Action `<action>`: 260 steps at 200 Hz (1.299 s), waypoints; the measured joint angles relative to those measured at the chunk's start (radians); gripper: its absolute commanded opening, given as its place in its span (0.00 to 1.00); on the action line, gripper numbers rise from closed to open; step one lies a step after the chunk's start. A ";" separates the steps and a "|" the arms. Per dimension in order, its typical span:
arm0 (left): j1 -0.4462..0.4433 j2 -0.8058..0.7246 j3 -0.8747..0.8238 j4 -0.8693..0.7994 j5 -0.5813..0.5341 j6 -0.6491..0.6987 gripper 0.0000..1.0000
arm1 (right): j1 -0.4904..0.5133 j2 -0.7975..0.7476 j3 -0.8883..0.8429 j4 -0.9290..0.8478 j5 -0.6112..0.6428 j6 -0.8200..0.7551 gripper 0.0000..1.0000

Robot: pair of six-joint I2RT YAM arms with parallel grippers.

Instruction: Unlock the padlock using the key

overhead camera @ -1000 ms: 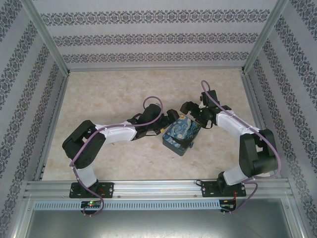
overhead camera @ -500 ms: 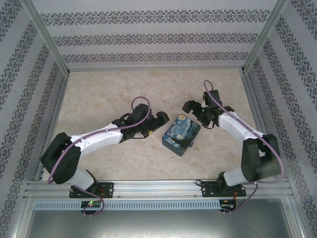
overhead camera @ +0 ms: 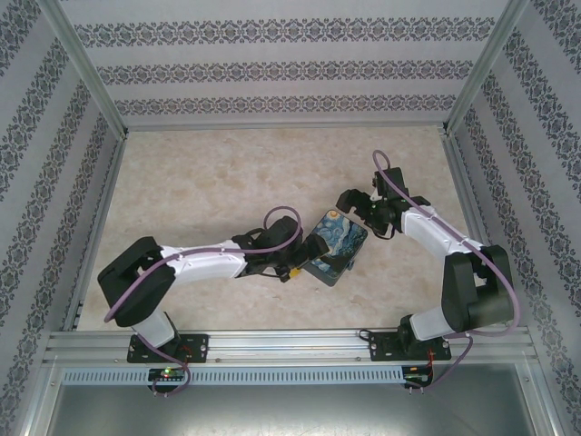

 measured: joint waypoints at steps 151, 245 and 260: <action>0.403 0.055 0.084 0.042 0.066 0.156 0.99 | 0.252 0.094 0.009 0.129 0.011 0.260 0.98; 0.463 0.128 0.145 0.063 0.120 0.207 0.99 | 0.266 0.192 0.069 0.177 0.048 0.347 0.98; 0.463 0.128 0.145 0.069 0.120 0.206 0.99 | 0.261 0.192 0.069 0.180 0.049 0.351 0.98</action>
